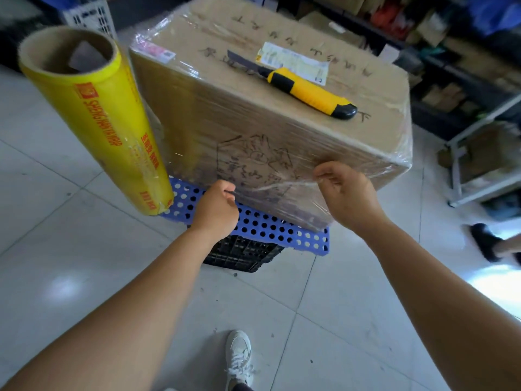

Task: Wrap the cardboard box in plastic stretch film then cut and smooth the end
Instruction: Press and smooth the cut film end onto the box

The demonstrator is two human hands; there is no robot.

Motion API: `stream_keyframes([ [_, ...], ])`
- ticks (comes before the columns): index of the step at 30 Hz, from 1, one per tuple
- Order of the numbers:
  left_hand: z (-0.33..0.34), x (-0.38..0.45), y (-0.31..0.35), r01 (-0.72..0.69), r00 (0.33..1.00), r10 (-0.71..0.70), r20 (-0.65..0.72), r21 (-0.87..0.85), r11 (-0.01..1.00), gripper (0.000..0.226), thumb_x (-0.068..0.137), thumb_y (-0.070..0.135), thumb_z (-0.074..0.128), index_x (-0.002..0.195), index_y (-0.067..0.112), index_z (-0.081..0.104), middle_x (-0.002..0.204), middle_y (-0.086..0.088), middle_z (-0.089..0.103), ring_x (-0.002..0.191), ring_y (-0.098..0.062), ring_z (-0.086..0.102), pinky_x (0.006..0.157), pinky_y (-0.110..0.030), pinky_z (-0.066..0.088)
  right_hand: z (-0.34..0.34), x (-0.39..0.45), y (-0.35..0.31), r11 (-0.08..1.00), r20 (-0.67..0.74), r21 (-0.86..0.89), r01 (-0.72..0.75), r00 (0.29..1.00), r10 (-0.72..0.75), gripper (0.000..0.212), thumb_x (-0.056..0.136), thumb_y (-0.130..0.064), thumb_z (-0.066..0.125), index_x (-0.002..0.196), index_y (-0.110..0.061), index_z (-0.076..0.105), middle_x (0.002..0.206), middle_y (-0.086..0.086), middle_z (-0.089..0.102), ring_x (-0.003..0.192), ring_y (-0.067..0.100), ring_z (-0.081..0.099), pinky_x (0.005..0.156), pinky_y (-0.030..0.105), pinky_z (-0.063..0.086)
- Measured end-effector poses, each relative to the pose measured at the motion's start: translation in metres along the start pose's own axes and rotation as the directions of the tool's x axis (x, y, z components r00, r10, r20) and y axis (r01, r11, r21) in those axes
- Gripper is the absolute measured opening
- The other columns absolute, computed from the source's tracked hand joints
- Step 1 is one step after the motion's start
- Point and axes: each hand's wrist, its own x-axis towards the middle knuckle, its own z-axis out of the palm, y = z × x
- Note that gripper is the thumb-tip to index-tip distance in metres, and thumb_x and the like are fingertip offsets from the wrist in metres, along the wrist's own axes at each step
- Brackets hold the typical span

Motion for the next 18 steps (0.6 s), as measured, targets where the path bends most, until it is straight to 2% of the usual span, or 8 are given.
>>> stream_keyframes([
  [4, -0.002, -0.001, 0.013, -0.014, 1.000, 0.014, -0.001, 0.043, 0.999, 0.030, 0.096, 0.012, 0.039, 0.125, 0.014, 0.046, 0.116, -0.005, 0.058, 0.083, -0.016, 0.052, 0.062, -0.027, 0.040, 0.009, -0.006, 0.015, 0.962, 0.280, -0.274, -0.002, 0.956, 0.082, 0.032, 0.098, -0.020, 0.039, 0.119, -0.022, 0.062, 0.113, 0.003, 0.069, 0.092, 0.023, 0.066, 0.084, 0.035, 0.054],
  [5, -0.002, -0.002, 0.017, -0.020, 1.000, 0.020, 0.003, 0.052, 0.998, 0.030, 0.096, 0.012, 0.039, 0.125, 0.014, 0.046, 0.115, -0.004, 0.058, 0.081, -0.016, 0.052, 0.060, -0.027, 0.041, 0.008, -0.003, 0.017, 0.958, 0.272, -0.287, -0.019, 0.957, 0.101, 0.033, 0.098, -0.018, 0.037, 0.121, -0.021, 0.061, 0.114, 0.005, 0.068, 0.094, 0.025, 0.066, 0.085, 0.037, 0.054],
  [8, -0.004, -0.002, 0.025, -0.037, 0.999, 0.035, 0.027, 0.088, 0.995, 0.030, 0.097, 0.013, 0.038, 0.127, 0.014, 0.044, 0.118, -0.005, 0.057, 0.081, -0.014, 0.051, 0.054, -0.020, 0.039, -0.008, 0.009, 0.010, 0.971, 0.115, -0.233, -0.050, 0.990, 0.079, 0.033, 0.098, -0.017, 0.036, 0.118, -0.022, 0.062, 0.114, 0.001, 0.068, 0.101, 0.026, 0.063, 0.090, 0.039, 0.052],
  [10, -0.006, -0.003, 0.029, -0.036, 0.999, 0.032, 0.040, 0.089, 0.995, 0.031, 0.098, 0.012, 0.038, 0.128, 0.014, 0.043, 0.121, -0.005, 0.056, 0.083, -0.014, 0.050, 0.054, -0.017, 0.036, -0.022, 0.008, 0.006, 0.982, 0.023, -0.190, -0.025, 0.999, 0.030, 0.031, 0.097, -0.017, 0.039, 0.118, -0.022, 0.062, 0.114, -0.004, 0.067, 0.099, 0.022, 0.062, 0.089, 0.035, 0.051],
  [12, -0.008, -0.004, 0.032, -0.032, 0.999, 0.029, 0.042, 0.081, 0.996, 0.031, 0.098, 0.012, 0.037, 0.128, 0.015, 0.043, 0.122, -0.005, 0.055, 0.084, -0.014, 0.050, 0.054, -0.017, 0.035, -0.031, 0.003, 0.005, 0.993, -0.073, -0.121, -0.005, 0.997, -0.004, 0.028, 0.096, -0.018, 0.043, 0.115, -0.022, 0.063, 0.109, -0.006, 0.068, 0.093, 0.018, 0.063, 0.080, 0.027, 0.048],
  [14, -0.009, -0.004, 0.034, -0.033, 0.999, 0.029, 0.042, 0.089, 0.996, 0.030, 0.098, 0.014, 0.037, 0.127, 0.015, 0.044, 0.120, -0.004, 0.056, 0.079, -0.011, 0.050, 0.053, -0.017, 0.035, -0.033, -0.002, 0.009, 0.992, -0.078, -0.125, -0.032, 0.997, 0.022, 0.025, 0.095, -0.021, 0.045, 0.109, -0.022, 0.065, 0.102, -0.005, 0.069, 0.087, 0.018, 0.063, 0.074, 0.026, 0.047],
  [16, -0.010, -0.003, 0.033, -0.036, 0.999, 0.033, 0.037, 0.091, 0.995, 0.029, 0.098, 0.014, 0.037, 0.126, 0.015, 0.045, 0.118, -0.004, 0.057, 0.074, -0.008, 0.051, 0.053, -0.019, 0.038, -0.031, -0.002, 0.014, 0.970, -0.005, -0.229, -0.081, 0.997, 0.082, 0.026, 0.095, -0.022, 0.044, 0.106, -0.020, 0.067, 0.101, 0.001, 0.071, 0.087, 0.024, 0.064, 0.072, 0.029, 0.049],
  [18, -0.011, -0.001, 0.030, -0.044, 0.999, 0.041, 0.034, 0.092, 0.995, 0.028, 0.097, 0.014, 0.039, 0.124, 0.015, 0.047, 0.117, -0.005, 0.058, 0.078, -0.012, 0.054, 0.056, -0.023, 0.042, -0.031, 0.002, 0.019, 0.943, 0.012, -0.306, -0.128, 0.990, 0.138, 0.028, 0.096, -0.022, 0.042, 0.105, -0.018, 0.068, 0.101, 0.005, 0.071, 0.085, 0.027, 0.062, 0.068, 0.029, 0.045],
])
